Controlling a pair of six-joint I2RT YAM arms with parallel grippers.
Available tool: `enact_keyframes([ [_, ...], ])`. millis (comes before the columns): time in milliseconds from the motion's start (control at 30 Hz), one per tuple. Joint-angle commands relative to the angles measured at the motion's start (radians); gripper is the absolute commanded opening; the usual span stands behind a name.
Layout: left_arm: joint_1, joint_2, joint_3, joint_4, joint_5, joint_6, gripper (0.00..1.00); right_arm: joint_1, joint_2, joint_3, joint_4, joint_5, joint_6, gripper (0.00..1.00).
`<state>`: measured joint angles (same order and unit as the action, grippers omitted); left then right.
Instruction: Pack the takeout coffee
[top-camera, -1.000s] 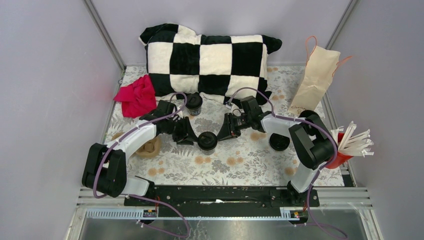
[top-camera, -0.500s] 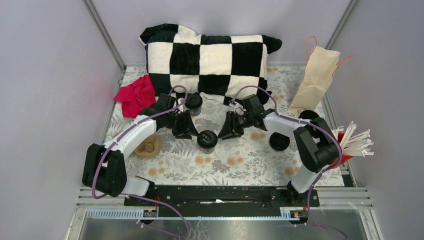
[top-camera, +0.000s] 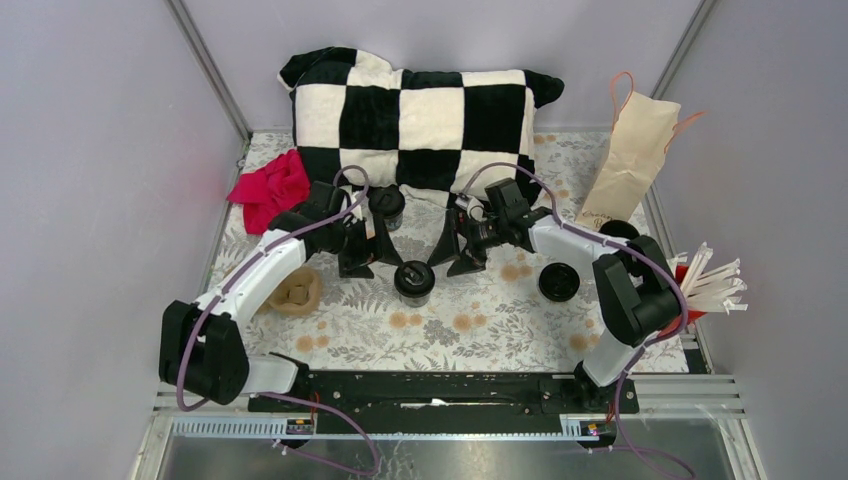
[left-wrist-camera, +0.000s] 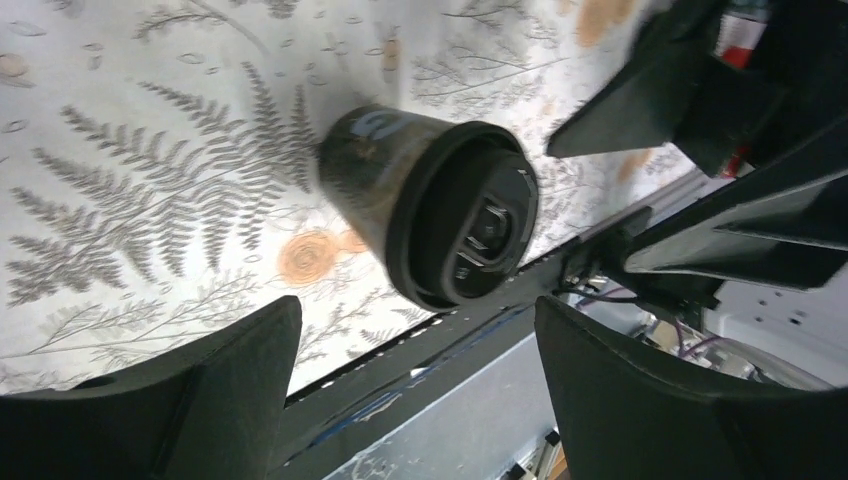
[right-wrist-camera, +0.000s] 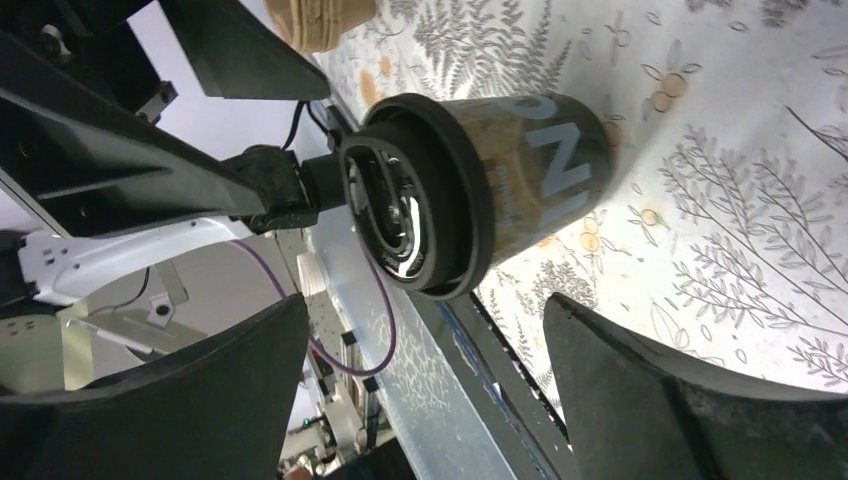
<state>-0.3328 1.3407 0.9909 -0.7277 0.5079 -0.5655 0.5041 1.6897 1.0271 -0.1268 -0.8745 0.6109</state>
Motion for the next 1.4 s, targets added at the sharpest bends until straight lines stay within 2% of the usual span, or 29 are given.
enact_keyframes([
  [0,-0.030,-0.010,-0.001,0.105,0.125,-0.058,0.92,0.012,0.057,0.101,-0.045,-0.118,-0.045,0.95],
  [133,-0.046,0.027,-0.037,0.133,0.125,-0.047,0.94,0.024,0.124,0.120,-0.038,-0.157,-0.062,1.00],
  [333,-0.045,0.043,-0.103,0.210,0.156,-0.056,0.84,0.039,0.172,0.123,-0.054,-0.176,-0.100,0.99],
  [500,-0.044,0.055,-0.127,0.225,0.143,-0.048,0.73,0.046,0.185,0.096,-0.061,-0.190,-0.120,0.91],
  [733,-0.044,0.096,-0.140,0.228,0.122,0.005,0.70,0.066,0.217,0.107,-0.071,-0.186,-0.138,0.87],
  [900,-0.044,0.091,-0.194,0.247,0.104,0.023,0.65,0.077,0.243,0.120,-0.070,-0.154,-0.132,0.77],
  [1067,-0.042,0.106,-0.268,0.290,0.078,0.027,0.63,0.074,0.258,0.097,-0.056,-0.088,-0.104,0.76],
  [1167,-0.034,0.102,-0.274,0.295,0.069,0.016,0.64,0.071,0.248,0.096,-0.046,-0.076,-0.081,0.82],
  [1367,-0.004,0.121,-0.238,0.256,0.068,0.025,0.63,0.060,0.208,0.154,-0.032,-0.153,-0.059,0.98],
])
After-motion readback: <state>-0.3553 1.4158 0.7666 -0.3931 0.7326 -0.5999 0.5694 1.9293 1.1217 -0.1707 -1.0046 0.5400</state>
